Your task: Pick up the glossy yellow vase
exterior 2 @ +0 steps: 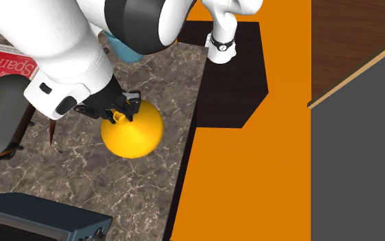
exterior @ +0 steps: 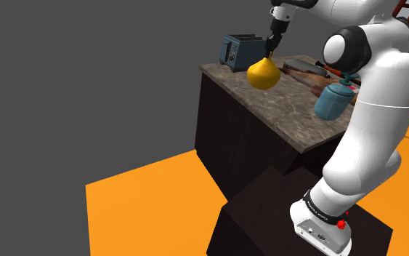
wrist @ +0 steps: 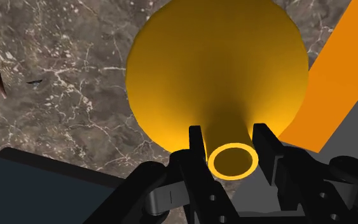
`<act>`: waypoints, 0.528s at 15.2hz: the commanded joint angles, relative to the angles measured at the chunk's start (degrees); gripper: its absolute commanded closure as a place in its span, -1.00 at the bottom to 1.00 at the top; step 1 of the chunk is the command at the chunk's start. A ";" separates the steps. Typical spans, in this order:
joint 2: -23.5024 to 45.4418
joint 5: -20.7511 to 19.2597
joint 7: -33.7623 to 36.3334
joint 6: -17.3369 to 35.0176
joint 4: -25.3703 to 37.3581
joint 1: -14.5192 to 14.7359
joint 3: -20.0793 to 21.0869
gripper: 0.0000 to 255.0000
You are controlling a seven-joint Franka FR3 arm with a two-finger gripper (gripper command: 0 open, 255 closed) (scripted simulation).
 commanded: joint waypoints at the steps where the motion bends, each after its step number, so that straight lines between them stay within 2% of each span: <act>1: 0.60 0.23 -0.04 -2.04 2.68 -0.36 -0.04 1.00; 8: 4.24 1.54 -0.03 -9.64 13.83 -2.12 -0.02 1.00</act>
